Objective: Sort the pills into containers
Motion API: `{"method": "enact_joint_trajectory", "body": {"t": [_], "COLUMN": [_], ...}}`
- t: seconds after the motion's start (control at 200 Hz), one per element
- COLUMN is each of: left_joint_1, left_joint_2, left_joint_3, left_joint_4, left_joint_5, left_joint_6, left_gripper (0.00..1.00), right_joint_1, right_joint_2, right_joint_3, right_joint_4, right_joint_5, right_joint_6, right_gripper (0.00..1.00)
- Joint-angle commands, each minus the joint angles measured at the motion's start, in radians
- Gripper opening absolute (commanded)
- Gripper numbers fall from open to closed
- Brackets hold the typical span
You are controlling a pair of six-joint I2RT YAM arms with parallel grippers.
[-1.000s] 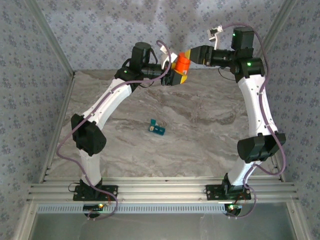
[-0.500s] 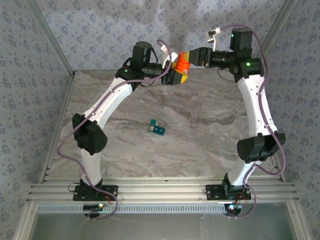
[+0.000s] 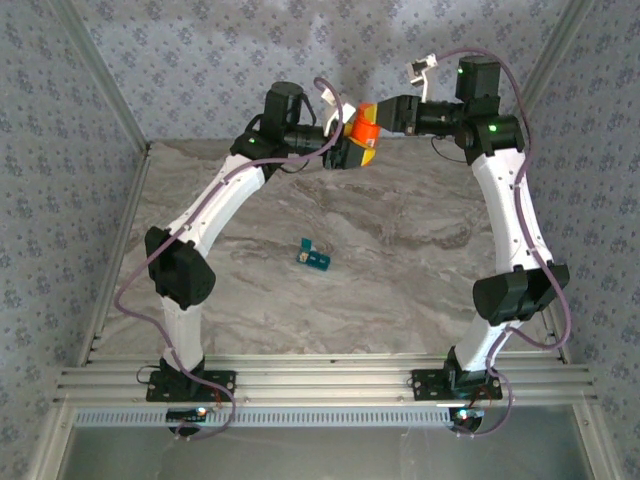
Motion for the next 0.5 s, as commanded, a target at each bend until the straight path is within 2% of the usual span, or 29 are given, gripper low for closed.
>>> {"method": "enact_joint_trajectory", "body": {"t": [0.0, 0.175, 0.495], "left_joint_1": [-0.006, -0.006, -0.007], "left_joint_2": [0.009, 0.011, -0.004], "left_joint_3": [0.042, 0.047, 0.048], "left_joint_4": [0.032, 0.039, 0.112], "left_joint_5": [0.025, 0.002, -0.065], "left_joint_6": [0.008, 0.005, -0.032], "left_gripper": [0.00, 0.00, 0.00], "right_joint_1": [0.017, 0.035, 0.097], "right_joint_2": [0.009, -0.029, -0.206], "right_joint_3": [0.021, -0.046, -0.362], "right_joint_4": [0.007, 0.020, 0.229], "right_joint_5": [-0.017, 0.056, 0.364], "right_joint_6": [0.009, 0.020, 0.109], "right_gripper": [0.38, 0.33, 0.34]}}
